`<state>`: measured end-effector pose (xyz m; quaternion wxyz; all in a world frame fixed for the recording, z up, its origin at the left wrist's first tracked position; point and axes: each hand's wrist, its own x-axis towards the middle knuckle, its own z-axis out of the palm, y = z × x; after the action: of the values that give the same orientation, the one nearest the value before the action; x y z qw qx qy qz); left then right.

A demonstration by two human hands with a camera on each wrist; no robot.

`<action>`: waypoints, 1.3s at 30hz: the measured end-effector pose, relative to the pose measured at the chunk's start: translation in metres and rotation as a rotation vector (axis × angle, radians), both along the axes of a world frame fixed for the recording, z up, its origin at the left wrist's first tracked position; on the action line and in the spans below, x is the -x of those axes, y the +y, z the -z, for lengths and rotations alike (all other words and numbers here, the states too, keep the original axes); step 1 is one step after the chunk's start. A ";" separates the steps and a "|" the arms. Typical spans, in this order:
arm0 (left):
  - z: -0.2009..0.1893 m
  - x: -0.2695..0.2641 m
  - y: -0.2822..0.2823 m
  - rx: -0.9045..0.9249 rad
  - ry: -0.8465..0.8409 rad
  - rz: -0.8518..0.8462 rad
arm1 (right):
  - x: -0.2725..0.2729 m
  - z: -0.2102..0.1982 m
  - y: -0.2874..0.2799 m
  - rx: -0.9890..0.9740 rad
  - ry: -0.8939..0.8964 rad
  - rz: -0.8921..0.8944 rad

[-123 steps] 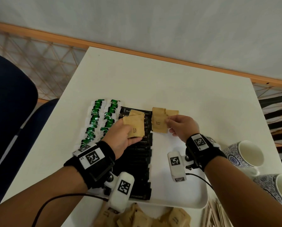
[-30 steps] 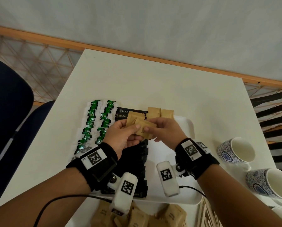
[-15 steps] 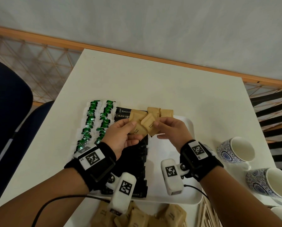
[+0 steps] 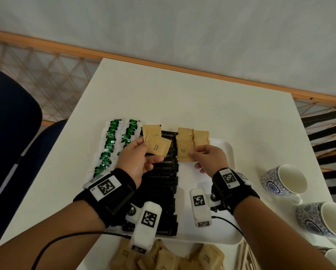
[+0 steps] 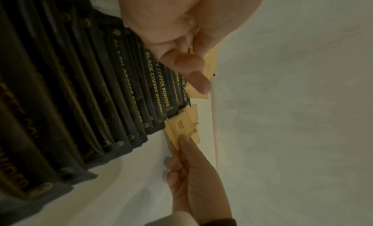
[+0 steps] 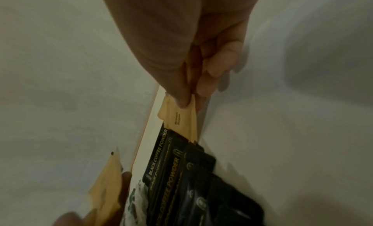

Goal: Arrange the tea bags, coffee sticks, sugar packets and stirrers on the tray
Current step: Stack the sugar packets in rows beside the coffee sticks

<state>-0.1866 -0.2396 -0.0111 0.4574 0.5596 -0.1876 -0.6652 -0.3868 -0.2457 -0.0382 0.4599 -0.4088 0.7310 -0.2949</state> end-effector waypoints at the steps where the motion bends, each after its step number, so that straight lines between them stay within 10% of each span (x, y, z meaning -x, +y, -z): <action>1: 0.001 -0.001 0.000 -0.003 -0.017 -0.001 | -0.001 0.001 -0.002 0.003 0.029 -0.004; 30: 0.004 0.020 0.006 0.020 0.019 0.114 | -0.018 -0.028 0.007 0.057 -0.051 -0.313; 39: 0.004 0.017 0.002 0.008 0.011 0.048 | 0.034 -0.005 0.015 0.047 -0.028 0.078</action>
<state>-0.2041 -0.2372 -0.0153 0.4448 0.5494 -0.2011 -0.6782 -0.4205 -0.2306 -0.0332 0.4484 -0.3864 0.7329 -0.3355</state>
